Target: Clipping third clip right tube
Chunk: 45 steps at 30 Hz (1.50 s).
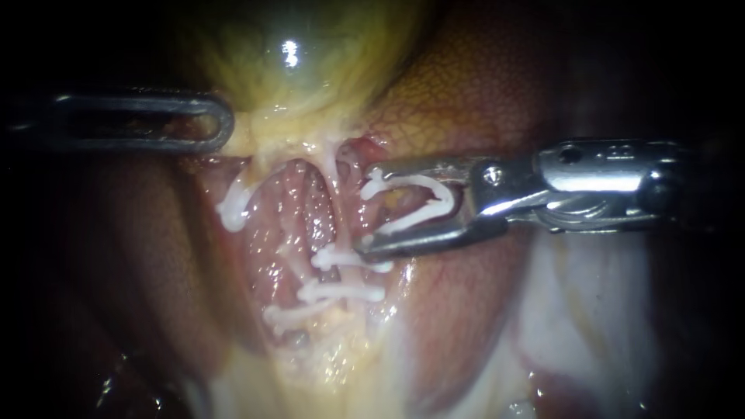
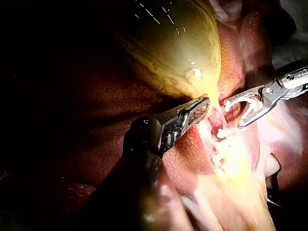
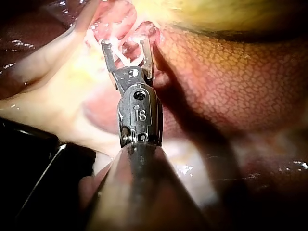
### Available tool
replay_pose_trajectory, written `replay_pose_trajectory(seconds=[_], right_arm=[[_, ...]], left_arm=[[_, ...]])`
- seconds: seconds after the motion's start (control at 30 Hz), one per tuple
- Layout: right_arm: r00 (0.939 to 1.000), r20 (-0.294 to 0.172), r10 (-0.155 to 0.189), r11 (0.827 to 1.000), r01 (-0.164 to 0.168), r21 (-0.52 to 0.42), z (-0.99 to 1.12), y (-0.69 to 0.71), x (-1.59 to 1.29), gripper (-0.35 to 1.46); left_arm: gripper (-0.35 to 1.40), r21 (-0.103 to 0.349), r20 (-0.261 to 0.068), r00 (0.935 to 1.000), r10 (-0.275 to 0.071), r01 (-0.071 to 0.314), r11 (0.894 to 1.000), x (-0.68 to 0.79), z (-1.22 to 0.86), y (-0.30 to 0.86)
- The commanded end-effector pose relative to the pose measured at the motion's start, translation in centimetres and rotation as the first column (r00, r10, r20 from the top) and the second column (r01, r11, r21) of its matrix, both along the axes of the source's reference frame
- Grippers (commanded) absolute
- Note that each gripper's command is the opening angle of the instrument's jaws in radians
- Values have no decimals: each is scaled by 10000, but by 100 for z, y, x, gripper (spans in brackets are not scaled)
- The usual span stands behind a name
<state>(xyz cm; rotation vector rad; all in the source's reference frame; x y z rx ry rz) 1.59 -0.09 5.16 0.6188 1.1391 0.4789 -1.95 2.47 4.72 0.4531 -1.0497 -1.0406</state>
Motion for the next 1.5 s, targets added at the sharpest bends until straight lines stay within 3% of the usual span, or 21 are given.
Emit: replay_pose_trajectory(seconds=[0.03,0.27,0.43,0.53,0.67,0.87,1.07,1.2,1.5], right_arm=[[10000,-82,45,9999,-44,141,3,2,3,49],[9970,-752,166,9971,-109,758,14,8,21,48],[9841,-1746,324,9850,-18,1724,23,9,32,47],[9695,-2421,373,9736,194,2275,28,9,37,45],[9368,-3451,576,9542,499,2949,31,11,40,45],[9040,-4222,674,9433,802,3222,26,12,40,43],[8884,-4531,735,9339,981,3438,18,13,41,41],[8867,-4553,799,9315,963,3509,18,15,41,37],[9021,-4148,1187,9114,668,4060,24,18,40,9]], left_arm=[[-35,-2,-6,10000,-2,2,10000,0,0,0],[-35,-2,-10,10000,-9,9,10000,-1,-1,-1],[-35,-2,-10,10000,-9,9,10000,-1,-1,-1],[-35,-2,-10,10000,-10,10,10000,-1,-1,-1],[-35,-2,-10,10000,-10,10,10000,-1,-1,-1],[-35,-2,-9,10000,-8,8,10000,-1,-1,-1],[-35,-2,-9,10000,-8,8,10000,-1,-1,-1],[-35,-1,-9,10000,-8,8,10000,-1,-1,-1],[-35,-1,-9,10000,-8,8,10000,-1,-1,0]])
